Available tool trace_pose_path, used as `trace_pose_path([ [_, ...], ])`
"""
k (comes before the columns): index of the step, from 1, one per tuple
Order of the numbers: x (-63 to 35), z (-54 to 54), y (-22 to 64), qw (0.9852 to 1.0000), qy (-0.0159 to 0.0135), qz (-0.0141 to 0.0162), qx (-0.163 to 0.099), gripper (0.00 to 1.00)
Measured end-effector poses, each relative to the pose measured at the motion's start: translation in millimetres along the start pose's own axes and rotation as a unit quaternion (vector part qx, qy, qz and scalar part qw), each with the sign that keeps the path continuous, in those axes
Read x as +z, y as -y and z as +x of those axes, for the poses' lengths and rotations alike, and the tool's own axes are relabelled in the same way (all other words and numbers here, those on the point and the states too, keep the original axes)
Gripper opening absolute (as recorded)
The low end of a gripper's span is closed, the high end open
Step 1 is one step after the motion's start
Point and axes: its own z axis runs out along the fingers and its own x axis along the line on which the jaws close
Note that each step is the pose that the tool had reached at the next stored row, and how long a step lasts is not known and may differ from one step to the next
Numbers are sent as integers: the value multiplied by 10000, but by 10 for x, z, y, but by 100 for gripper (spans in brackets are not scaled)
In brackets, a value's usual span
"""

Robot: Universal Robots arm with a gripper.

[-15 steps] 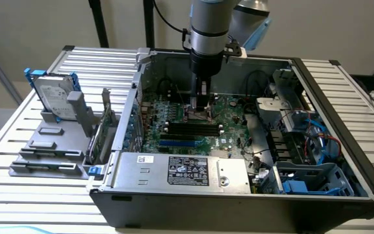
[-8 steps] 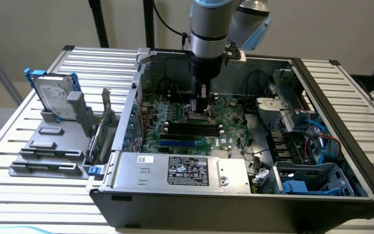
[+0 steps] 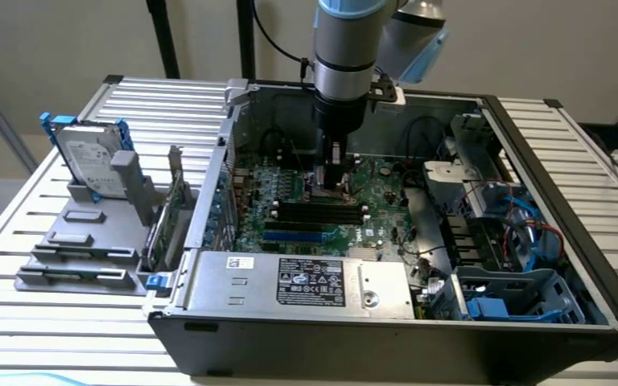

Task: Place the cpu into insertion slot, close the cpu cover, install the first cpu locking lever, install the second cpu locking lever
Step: 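Place the cpu into insertion slot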

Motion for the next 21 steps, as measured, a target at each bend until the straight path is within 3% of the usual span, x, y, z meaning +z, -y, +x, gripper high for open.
trace_pose_path([
  [7,20,15,1,10000,1,0,0,55],
  [21,155,34,5,10000,18,20,1,55],
])
